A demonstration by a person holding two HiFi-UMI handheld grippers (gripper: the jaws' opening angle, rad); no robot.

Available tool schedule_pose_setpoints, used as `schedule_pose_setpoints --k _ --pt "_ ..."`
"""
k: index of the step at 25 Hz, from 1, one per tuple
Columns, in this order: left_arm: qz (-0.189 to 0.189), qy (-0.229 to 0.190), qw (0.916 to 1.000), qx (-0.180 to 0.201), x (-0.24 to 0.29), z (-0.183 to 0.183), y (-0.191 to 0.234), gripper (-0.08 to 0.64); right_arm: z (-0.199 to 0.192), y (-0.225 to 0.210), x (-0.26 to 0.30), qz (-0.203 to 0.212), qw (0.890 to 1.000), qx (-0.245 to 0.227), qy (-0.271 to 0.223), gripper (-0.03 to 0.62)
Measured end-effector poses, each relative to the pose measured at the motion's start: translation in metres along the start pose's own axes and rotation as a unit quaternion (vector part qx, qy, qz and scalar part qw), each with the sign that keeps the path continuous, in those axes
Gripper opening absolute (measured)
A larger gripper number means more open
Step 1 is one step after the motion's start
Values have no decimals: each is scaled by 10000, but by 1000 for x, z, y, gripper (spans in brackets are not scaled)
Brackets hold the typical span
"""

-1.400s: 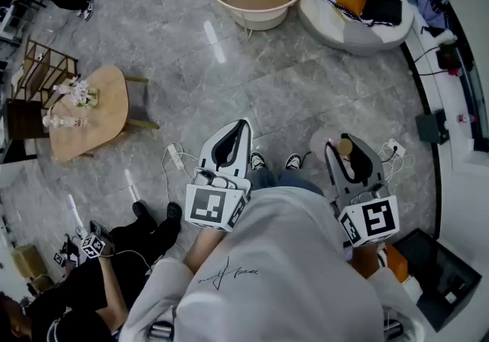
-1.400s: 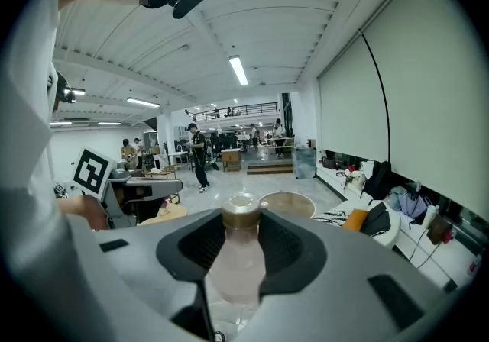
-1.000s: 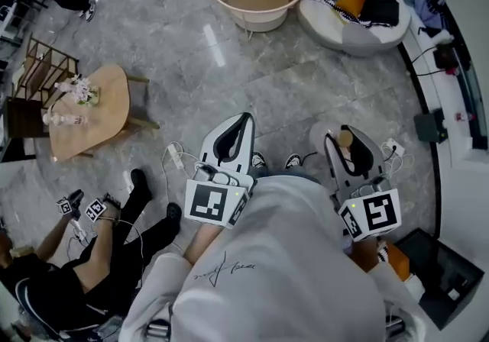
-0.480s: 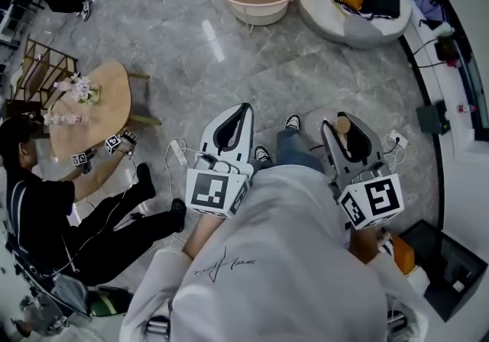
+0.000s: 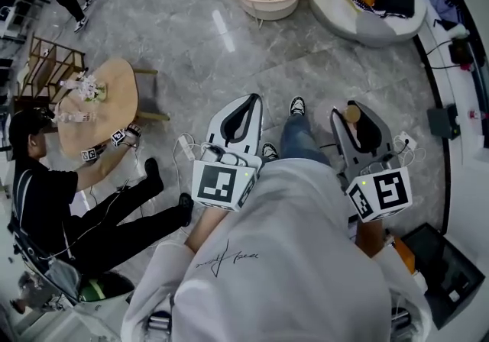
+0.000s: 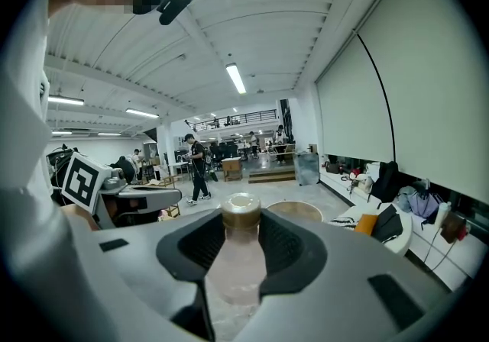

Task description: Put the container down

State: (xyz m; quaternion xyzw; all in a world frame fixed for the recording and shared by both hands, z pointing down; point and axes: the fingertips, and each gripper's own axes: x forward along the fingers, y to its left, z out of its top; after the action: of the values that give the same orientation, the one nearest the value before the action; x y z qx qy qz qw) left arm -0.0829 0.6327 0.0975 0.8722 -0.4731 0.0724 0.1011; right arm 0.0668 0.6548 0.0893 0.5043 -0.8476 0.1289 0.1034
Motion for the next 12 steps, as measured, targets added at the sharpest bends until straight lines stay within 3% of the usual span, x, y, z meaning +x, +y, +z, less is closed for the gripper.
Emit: schedule_pose_setpoints --k 12 --pt "97 44 9999 13 87 22 21 18 23 -66 76 385 9992 -41 38 146"
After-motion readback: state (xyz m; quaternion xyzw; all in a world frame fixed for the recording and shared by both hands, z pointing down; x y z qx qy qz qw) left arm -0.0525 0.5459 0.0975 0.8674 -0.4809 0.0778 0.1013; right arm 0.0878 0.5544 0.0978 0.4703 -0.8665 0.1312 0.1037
